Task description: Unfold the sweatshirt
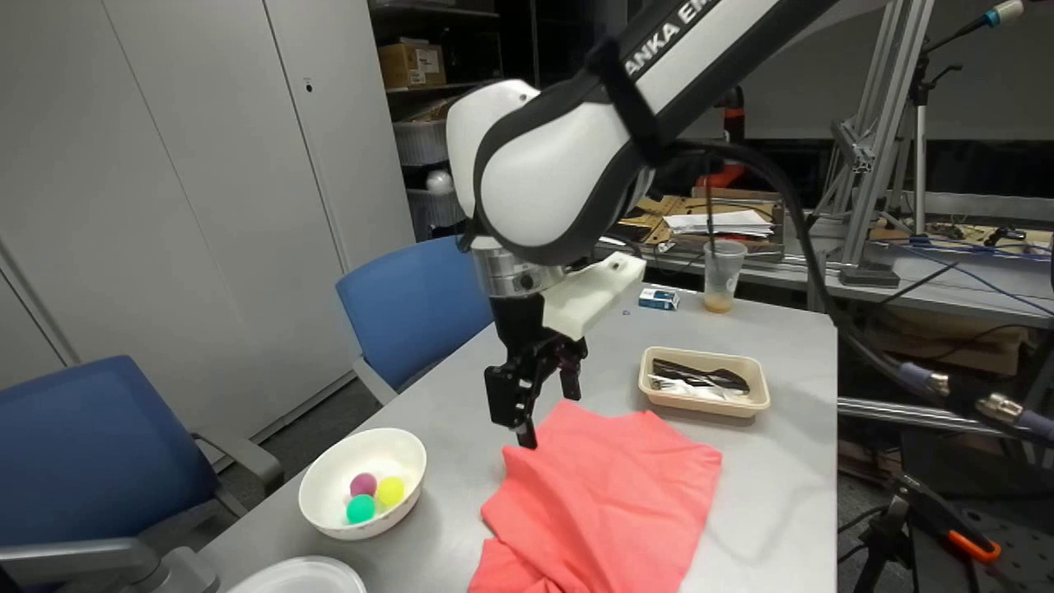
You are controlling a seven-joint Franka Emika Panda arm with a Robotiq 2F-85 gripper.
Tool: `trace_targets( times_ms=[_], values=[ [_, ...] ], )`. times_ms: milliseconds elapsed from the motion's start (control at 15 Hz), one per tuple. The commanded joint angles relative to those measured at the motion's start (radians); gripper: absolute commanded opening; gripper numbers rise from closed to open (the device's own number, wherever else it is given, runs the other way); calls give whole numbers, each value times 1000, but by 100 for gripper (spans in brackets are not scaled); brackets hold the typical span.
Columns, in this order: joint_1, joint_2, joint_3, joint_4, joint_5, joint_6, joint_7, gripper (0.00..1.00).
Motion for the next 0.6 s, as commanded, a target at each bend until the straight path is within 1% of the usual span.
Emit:
trace_targets(
  times_ms=[0, 67, 533],
  values=[
    [29, 154, -31, 142, -14, 25, 18, 98],
    [31, 186, -36, 170, -15, 28, 17, 96],
    [45, 385, -53, 384, -14, 11, 2, 94]
  ],
)
